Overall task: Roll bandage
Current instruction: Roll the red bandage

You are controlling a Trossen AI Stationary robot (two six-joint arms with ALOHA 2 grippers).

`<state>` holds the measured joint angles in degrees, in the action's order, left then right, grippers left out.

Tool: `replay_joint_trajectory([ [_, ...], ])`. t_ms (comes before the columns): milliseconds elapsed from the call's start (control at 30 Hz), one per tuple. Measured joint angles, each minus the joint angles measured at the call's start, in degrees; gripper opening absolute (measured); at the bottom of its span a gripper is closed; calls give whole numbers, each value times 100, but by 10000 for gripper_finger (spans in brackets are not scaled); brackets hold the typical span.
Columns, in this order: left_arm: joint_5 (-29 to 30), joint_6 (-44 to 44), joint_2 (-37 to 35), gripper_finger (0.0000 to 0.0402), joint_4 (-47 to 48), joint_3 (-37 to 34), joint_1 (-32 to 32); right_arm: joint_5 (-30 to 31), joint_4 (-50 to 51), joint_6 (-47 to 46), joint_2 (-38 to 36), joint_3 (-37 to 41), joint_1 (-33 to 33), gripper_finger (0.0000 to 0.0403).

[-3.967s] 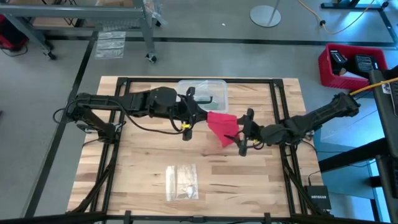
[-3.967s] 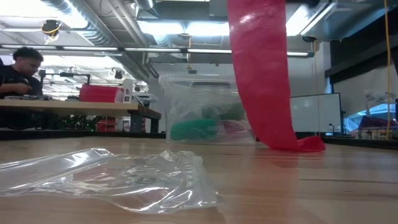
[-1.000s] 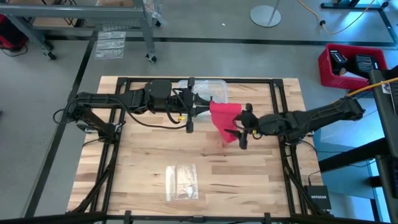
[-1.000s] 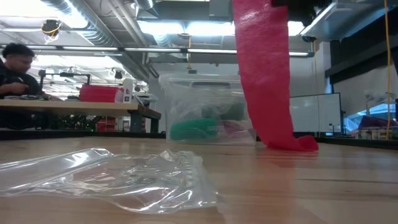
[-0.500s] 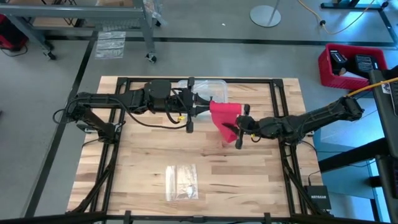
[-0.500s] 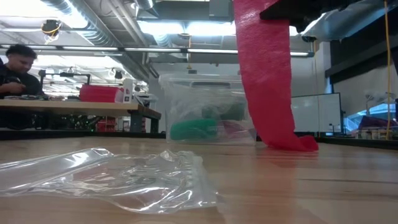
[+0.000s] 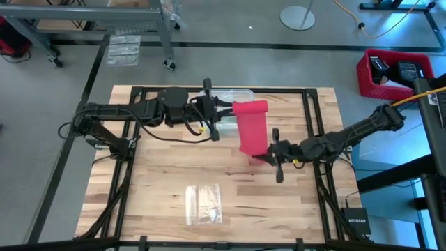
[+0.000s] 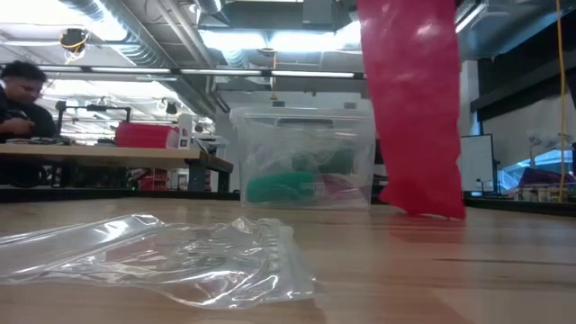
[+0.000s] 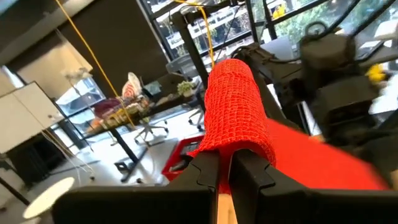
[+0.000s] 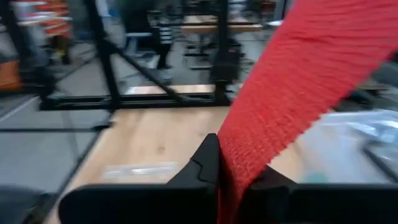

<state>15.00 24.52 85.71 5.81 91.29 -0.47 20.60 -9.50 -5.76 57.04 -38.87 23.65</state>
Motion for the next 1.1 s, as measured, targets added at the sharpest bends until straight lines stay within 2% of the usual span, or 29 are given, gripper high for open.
replay_joint_trajectory([
  [433, 320, 288, 0, 11, -39, 0, 369, -57, 134, 303, 504, -1001, 883, 3],
  [667, 307, 272, 3, 11, -38, 0, 382, 52, 721, 162, 624, -1272, 945, 5],
  [733, 269, 271, 3, 11, -40, 0, 380, 305, 879, -143, 633, -1270, 937, 11],
  [833, 204, 266, 3, 11, -51, 0, 353, 943, 1129, -520, 629, -1270, 927, 44],
  [967, 193, 261, 3, 11, -30, 0, 347, 1885, 1403, -574, 631, -1268, 852, 121],
  [1100, 195, 253, 3, 11, 94, 0, 352, 2062, 1861, -584, 599, -1268, 597, 196],
])
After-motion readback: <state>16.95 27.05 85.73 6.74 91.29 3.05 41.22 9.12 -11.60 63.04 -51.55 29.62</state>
